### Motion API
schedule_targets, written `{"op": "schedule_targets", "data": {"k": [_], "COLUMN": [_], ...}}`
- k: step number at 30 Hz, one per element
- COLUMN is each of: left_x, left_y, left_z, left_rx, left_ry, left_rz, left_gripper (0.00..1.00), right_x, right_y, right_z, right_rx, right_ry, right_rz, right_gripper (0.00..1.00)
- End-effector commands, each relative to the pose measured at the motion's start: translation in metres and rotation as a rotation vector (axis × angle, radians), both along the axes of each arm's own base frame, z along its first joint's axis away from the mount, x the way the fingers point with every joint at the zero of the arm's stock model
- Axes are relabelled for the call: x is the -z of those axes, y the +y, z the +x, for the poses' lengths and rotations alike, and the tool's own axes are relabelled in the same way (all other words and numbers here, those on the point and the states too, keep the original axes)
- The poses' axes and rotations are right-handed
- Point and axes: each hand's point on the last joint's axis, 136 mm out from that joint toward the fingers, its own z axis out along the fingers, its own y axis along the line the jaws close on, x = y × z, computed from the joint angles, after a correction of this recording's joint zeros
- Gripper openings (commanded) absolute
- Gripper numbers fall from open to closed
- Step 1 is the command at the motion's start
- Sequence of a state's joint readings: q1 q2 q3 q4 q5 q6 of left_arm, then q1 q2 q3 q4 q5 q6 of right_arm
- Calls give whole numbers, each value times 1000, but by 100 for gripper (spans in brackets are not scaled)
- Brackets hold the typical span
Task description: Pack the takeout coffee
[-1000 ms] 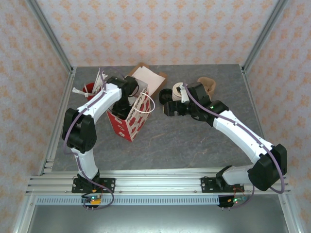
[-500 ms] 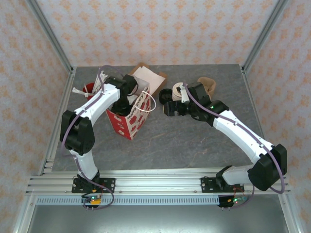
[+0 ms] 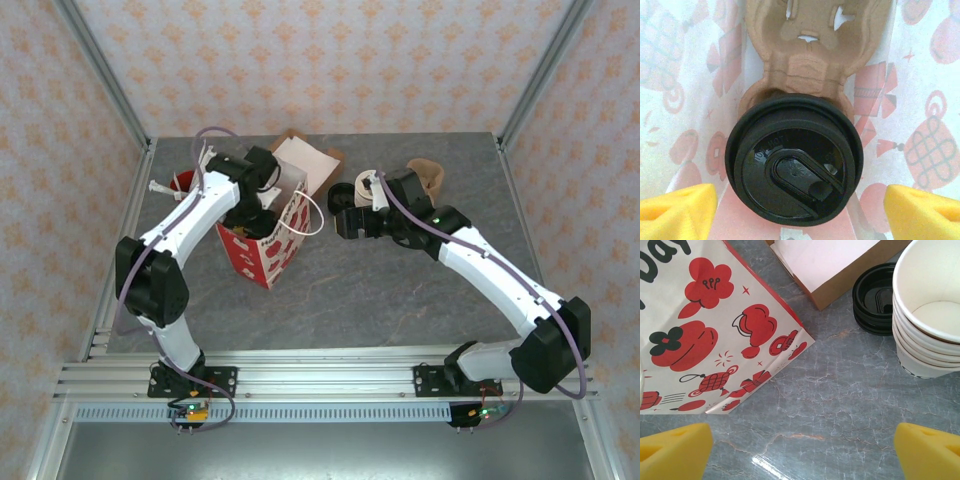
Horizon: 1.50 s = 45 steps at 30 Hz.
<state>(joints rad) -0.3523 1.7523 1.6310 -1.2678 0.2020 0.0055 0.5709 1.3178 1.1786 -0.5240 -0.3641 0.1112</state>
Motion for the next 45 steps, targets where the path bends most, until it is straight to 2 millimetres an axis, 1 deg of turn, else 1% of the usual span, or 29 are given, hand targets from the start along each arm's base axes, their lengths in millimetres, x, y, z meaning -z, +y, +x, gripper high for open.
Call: {"op": "schedule_targets", "data": {"k": [1, 8, 14, 16, 20, 24, 26, 28, 30, 31, 32, 34, 35, 38, 41, 44, 45], "left_x": [-28, -54, -81, -87, -106, -135, -154, -175, -196, -205, -212, -215, -212, -203, -187, -167, -162], "left_y": [8, 7, 1, 2, 0, -6, -7, -3, 13, 26, 42, 71, 85, 118, 151, 179, 187], "left_z": [-3, -2, -1, 0, 3, 6, 7, 7, 7, 7, 8, 7, 8, 9, 12, 20, 23], "left_rx": [-3, -2, -4, -6, -12, -21, -32, -58, -122, -176, -239, -353, -407, -534, -642, -733, -754], "left_ry": [-60, -133, -209, -230, -290, -385, -451, -540, -655, -715, -757, -784, -780, -768, -752, -711, -704], "left_rz": [1, -29, -88, -88, -116, -181, -219, -237, -220, -201, -178, -162, -158, -170, -144, -141, -122], "left_gripper": [89, 92, 92, 92, 92, 89, 86, 85, 83, 83, 81, 79, 79, 76, 72, 68, 66], "right_x": [-11, -14, -16, -16, -17, -26, -35, -45, -53, -57, -61, -71, -76, -97, -114, -118, -119], "right_y": [2, 2, 2, 2, 2, -2, -6, -8, -6, -3, 1, 14, 22, 48, 74, 98, 103], "right_z": [1, 0, 0, 0, 0, 1, 3, 3, 1, 0, -1, -7, -12, -26, -40, -49, -50], "right_rx": [4, 5, 6, 7, 9, 32, 52, 58, 50, 42, 28, -19, -55, -156, -259, -327, -337], "right_ry": [-13, -16, -17, -16, -17, -49, -81, -110, -131, -142, -159, -207, -235, -317, -369, -382, -383], "right_rz": [7, 11, 17, 19, 21, 21, 25, 40, 70, 87, 98, 98, 97, 127, 159, 157, 155], "right_gripper": [94, 94, 94, 94, 94, 94, 94, 94, 94, 93, 93, 93, 93, 92, 92, 92, 92]}}
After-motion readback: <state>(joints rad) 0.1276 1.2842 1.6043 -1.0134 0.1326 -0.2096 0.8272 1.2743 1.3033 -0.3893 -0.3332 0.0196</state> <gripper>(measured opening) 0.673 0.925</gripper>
